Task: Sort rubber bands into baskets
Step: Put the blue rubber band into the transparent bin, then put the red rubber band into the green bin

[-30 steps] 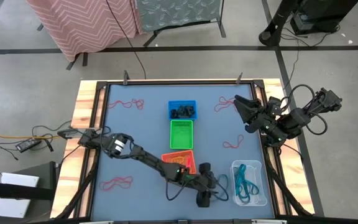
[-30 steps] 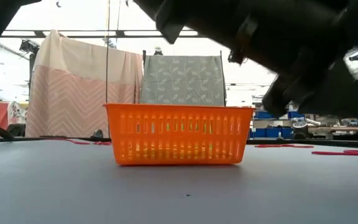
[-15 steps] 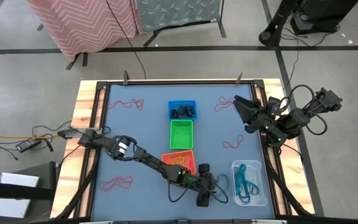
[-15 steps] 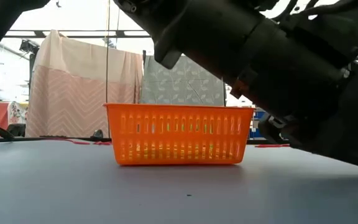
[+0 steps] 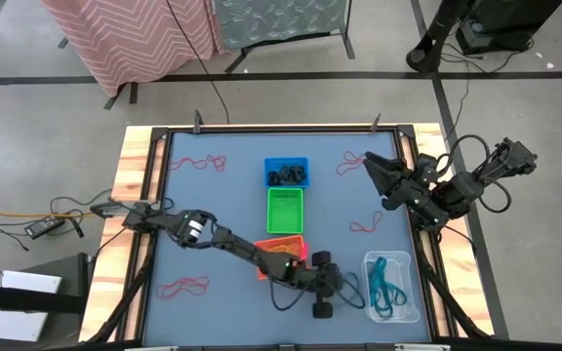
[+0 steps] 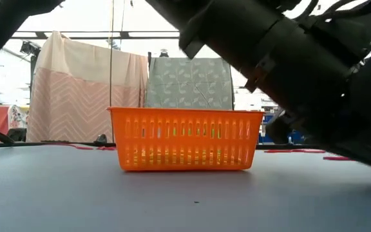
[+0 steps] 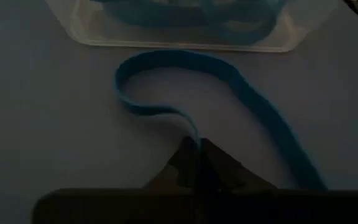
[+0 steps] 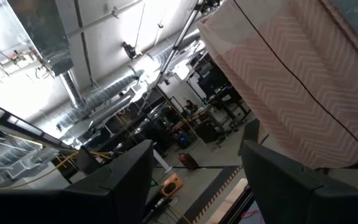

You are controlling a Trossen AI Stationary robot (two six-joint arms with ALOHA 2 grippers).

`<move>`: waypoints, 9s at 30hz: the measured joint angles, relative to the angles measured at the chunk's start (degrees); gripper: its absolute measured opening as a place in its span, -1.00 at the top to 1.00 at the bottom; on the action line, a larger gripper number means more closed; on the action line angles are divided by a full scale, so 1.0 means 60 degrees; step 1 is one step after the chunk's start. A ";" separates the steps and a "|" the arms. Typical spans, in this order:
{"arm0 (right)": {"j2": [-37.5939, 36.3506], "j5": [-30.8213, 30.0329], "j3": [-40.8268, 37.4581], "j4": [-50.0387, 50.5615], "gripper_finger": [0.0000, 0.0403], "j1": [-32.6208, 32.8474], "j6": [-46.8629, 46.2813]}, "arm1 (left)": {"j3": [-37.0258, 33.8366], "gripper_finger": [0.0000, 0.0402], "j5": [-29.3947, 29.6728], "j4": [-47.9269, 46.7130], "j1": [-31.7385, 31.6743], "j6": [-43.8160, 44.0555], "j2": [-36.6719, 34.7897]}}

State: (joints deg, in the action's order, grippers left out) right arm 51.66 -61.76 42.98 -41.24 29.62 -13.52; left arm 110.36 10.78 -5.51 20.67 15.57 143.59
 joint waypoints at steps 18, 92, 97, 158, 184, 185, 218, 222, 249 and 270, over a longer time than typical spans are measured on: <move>-0.0173 0.2064 0.0004 -0.2453 -0.27 0.0001 0.0834 | 0.4119 0.99 0.0188 -0.1059 -0.0726 -0.3009 -0.0929; -0.0215 -0.4284 0.0004 0.1023 -0.27 0.0967 0.3319 | 0.0573 0.00 -0.0960 -0.8281 -0.2136 -0.1609 -0.6431; -0.0221 -0.4309 0.0004 0.1033 -0.27 0.1180 0.3292 | -0.5828 0.00 0.0030 -0.3511 -0.1530 0.1197 -1.0215; 0.7114 1.0814 0.0831 1.5220 -0.05 -0.4535 -0.3777 | -1.3786 0.00 0.2075 0.6146 -0.0190 0.4729 -1.3752; 0.6240 0.8946 0.4564 1.2529 0.99 -0.4468 -0.3791 | -1.3786 0.00 0.2518 0.5697 -0.0194 0.4430 -1.3752; 0.6242 0.8947 0.4572 1.1951 0.99 -0.4461 -0.3825 | -1.3786 0.00 0.2519 0.5682 -0.0194 0.4430 -1.3752; 0.7711 0.8589 0.4546 1.1028 0.01 -0.4687 -0.5356 | -1.3786 0.00 0.2673 0.5597 -0.0198 0.4309 -1.3752; 0.7158 0.8520 0.4550 1.1887 -0.30 -0.4975 -0.5268 | -1.3786 0.00 0.2672 0.5612 -0.0198 0.4226 -1.3752; 0.7227 0.9443 0.3351 1.4684 -0.31 -1.0171 -0.5900 | -1.3786 0.00 0.2196 0.6581 -0.1641 0.4265 -1.3633; 0.9473 0.9818 0.3476 1.3897 0.08 -1.0436 -0.4189 | -1.3786 0.00 0.0438 0.7112 -0.5443 0.4644 -1.3369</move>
State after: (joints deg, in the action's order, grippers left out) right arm 108.50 -2.85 63.84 42.15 -32.99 -38.65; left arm 27.64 13.40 37.16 -11.98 43.44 63.37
